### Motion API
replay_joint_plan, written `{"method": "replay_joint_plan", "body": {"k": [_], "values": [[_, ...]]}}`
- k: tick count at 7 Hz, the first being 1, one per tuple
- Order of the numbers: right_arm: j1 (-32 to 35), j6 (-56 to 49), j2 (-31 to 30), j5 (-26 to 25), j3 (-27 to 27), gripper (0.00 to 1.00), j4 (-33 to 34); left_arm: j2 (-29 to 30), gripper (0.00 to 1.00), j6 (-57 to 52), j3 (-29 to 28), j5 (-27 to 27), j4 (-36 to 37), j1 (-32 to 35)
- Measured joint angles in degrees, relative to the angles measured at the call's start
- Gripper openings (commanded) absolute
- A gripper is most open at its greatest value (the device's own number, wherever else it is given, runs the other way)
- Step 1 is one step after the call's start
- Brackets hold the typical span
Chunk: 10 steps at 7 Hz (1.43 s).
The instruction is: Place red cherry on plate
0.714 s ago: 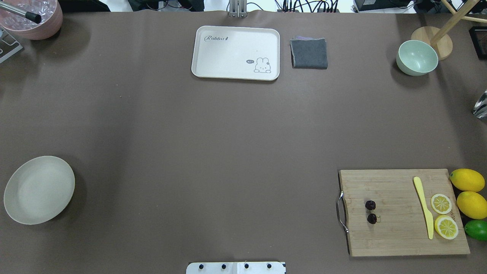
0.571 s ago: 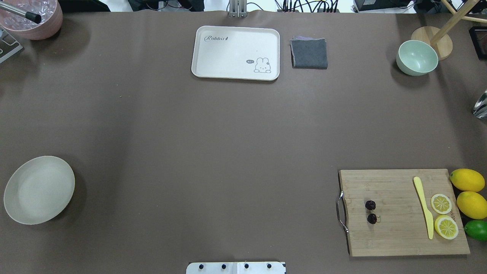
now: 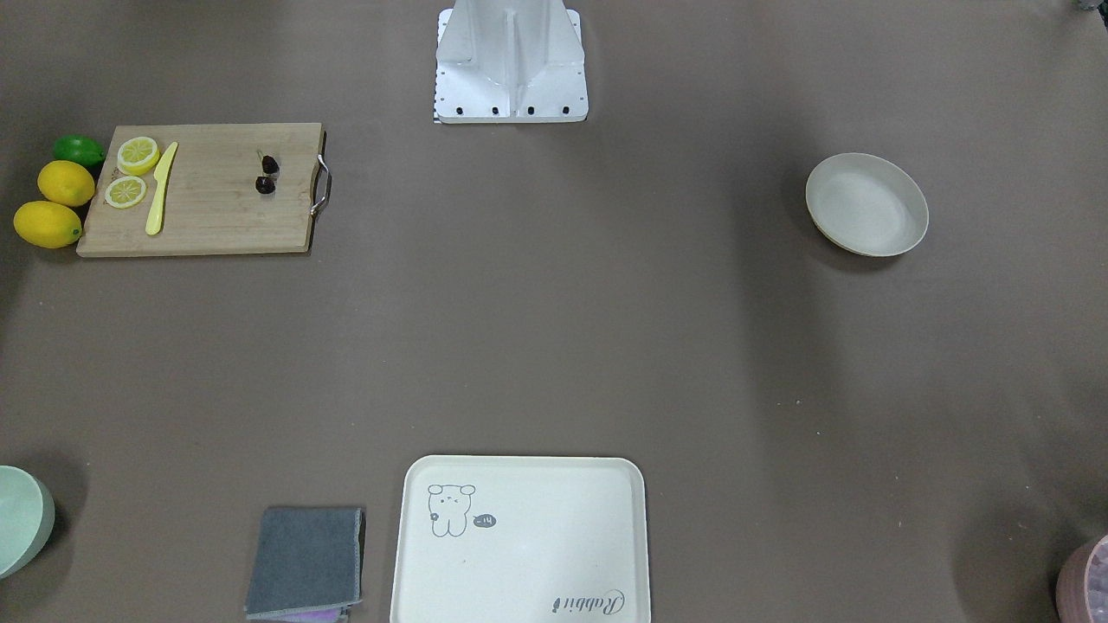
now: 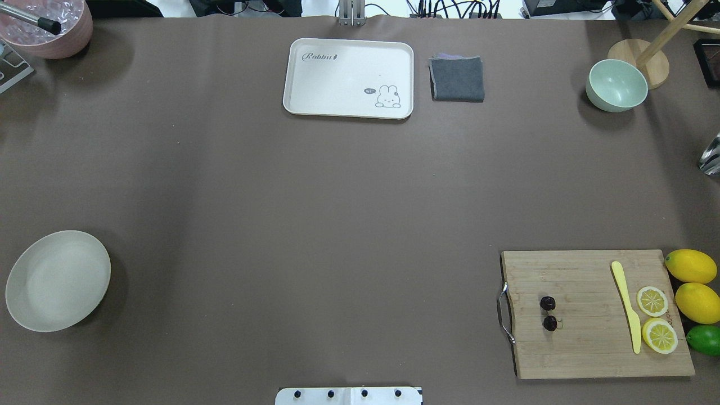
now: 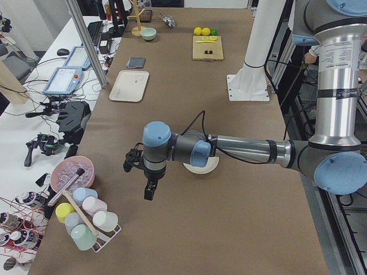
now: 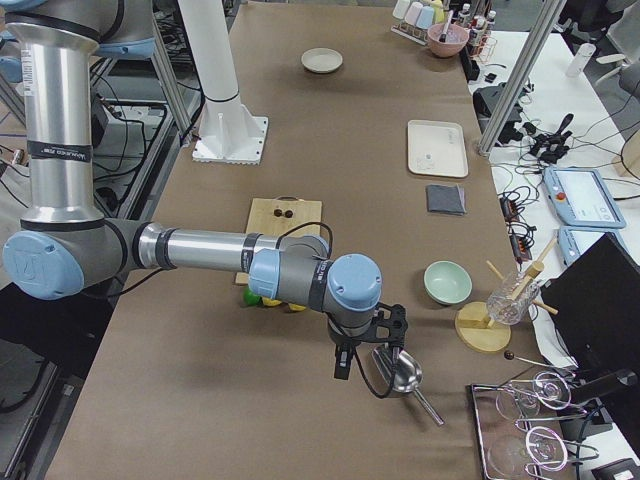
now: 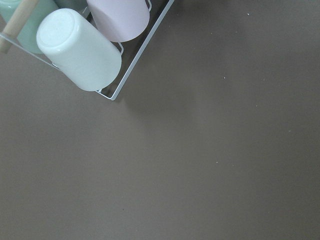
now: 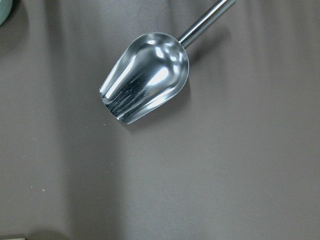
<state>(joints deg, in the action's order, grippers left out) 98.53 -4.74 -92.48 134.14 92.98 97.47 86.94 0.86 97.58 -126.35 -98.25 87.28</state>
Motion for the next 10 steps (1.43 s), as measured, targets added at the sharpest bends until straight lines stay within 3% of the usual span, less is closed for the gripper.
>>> {"method": "replay_joint_plan", "body": {"k": [5, 10], "values": [[0.00, -0.03, -0.29, -0.03, -0.07, 1.00, 0.00, -0.01, 0.98, 0.23, 0.49, -0.06, 0.07, 0.00], [0.11, -0.20, -1.22, -0.44, 0.95, 1.00, -0.08, 0.04, 0.98, 3.81, 1.09, -10.05, -2.46, -2.79]]}}
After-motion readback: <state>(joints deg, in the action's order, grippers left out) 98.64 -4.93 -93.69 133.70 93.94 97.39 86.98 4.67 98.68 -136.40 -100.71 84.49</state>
